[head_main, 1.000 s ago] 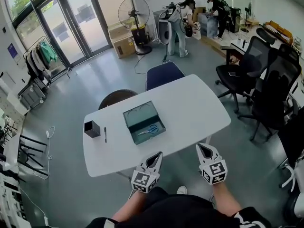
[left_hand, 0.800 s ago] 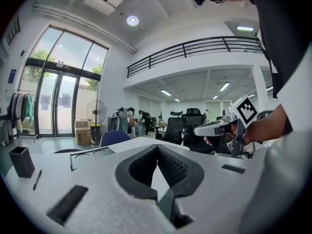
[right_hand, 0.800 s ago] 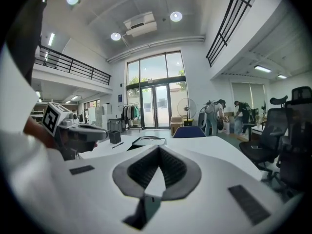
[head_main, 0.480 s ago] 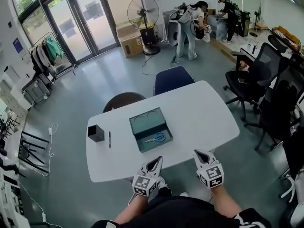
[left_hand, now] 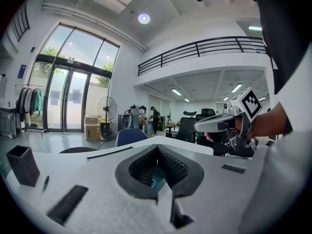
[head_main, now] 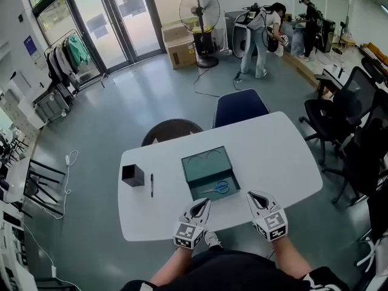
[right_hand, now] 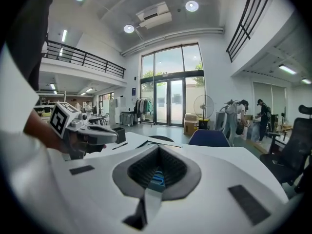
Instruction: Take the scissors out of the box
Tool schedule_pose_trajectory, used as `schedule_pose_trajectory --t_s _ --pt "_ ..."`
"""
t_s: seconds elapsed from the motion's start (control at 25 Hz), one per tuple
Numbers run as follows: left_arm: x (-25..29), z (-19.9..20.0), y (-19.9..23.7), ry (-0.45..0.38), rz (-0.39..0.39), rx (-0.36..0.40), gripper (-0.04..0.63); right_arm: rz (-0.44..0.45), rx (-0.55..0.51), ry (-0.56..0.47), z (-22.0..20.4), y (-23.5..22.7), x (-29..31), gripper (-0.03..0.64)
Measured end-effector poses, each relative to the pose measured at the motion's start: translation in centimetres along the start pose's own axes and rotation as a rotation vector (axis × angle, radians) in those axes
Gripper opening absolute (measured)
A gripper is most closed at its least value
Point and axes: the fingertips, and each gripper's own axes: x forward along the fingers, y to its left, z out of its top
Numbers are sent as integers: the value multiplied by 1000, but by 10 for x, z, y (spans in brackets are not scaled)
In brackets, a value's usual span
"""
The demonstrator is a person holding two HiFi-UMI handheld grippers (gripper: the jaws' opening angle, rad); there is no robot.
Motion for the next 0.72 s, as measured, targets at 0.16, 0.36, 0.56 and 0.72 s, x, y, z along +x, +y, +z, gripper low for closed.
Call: schedule_pose_trajectory --t_s 0.16,0.36,0.56,0.72 --pt "-1 -7 46 11 43 -13 12 32 -26 10 13 10 38 6" --pt "2 -4 79 2 47 -34 12 27 -52 -1 27 13 77 6" --pt "5 -5 96 9 45 -36 12 32 -48 7 29 18 98 6" --pt "12 -16 100 26 51 -56 12 50 -55 21 24 10 112 6"
